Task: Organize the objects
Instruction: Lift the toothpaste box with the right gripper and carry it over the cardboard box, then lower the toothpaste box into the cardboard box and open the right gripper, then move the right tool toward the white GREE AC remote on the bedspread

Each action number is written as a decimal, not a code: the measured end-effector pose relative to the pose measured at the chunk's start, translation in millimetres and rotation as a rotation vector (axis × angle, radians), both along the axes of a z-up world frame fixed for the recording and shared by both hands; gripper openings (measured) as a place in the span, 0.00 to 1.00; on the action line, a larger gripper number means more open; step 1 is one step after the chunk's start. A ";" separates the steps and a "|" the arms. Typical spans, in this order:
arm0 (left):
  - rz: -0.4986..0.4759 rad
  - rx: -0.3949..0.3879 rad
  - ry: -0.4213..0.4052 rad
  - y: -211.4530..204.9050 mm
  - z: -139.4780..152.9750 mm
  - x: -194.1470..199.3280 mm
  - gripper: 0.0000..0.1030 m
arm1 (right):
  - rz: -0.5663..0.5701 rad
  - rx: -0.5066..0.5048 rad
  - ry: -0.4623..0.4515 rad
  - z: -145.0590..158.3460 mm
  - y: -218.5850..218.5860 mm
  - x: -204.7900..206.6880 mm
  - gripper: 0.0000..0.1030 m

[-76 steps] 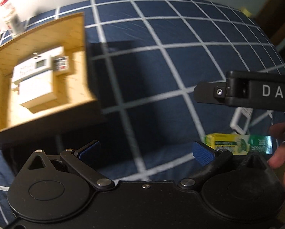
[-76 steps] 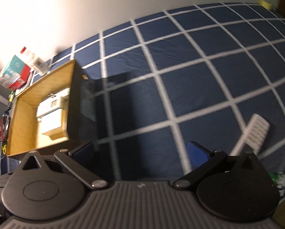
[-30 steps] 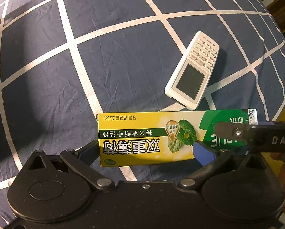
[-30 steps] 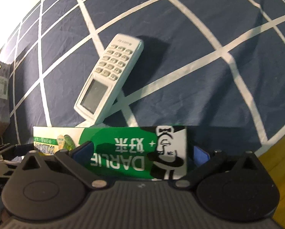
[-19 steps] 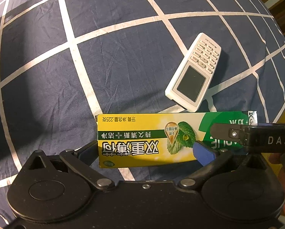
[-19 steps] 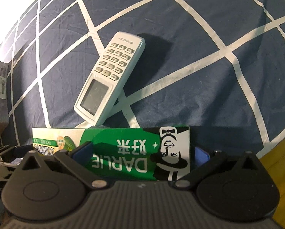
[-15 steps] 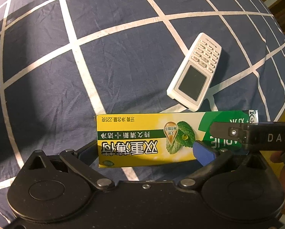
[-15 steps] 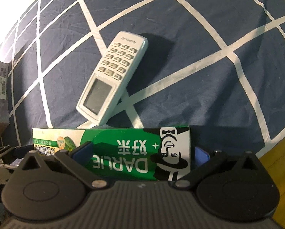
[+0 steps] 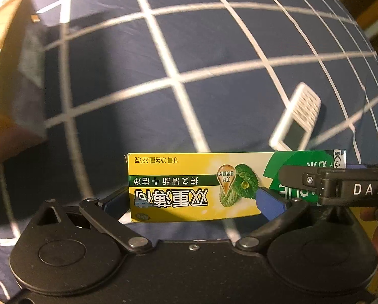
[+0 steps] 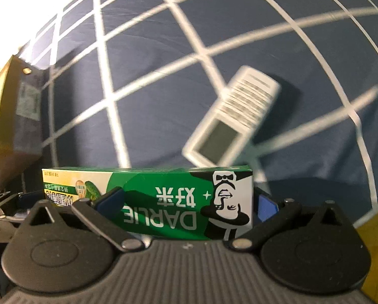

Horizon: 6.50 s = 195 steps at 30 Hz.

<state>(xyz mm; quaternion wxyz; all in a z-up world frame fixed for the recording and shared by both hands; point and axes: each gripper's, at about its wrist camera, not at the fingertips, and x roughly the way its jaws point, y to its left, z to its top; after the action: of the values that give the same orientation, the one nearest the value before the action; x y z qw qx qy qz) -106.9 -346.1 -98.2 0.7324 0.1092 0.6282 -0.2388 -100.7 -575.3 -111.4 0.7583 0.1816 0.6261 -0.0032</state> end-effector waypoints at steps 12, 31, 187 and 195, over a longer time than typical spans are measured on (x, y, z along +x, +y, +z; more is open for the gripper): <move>0.138 -0.045 -0.107 112.0 65.4 62.3 1.00 | 0.137 -0.020 -0.126 67.1 121.8 56.3 1.00; 0.298 -0.065 -0.196 285.2 107.2 150.8 1.00 | 0.292 -0.032 -0.228 116.4 325.9 123.7 1.00; 0.538 0.092 -0.086 -32.1 7.9 -14.5 1.00 | 0.605 -0.041 -0.109 41.1 -18.5 97.2 0.99; 0.589 0.078 -0.053 -59.9 -19.1 -29.0 1.00 | 0.683 -0.070 -0.019 -0.4 -48.1 97.7 0.99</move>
<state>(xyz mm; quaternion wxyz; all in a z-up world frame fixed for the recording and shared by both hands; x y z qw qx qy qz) -136.0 -405.9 -117.3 0.7814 -0.0436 0.6224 0.0114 -3.0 -623.4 -111.9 0.7273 -0.0646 0.6431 0.2310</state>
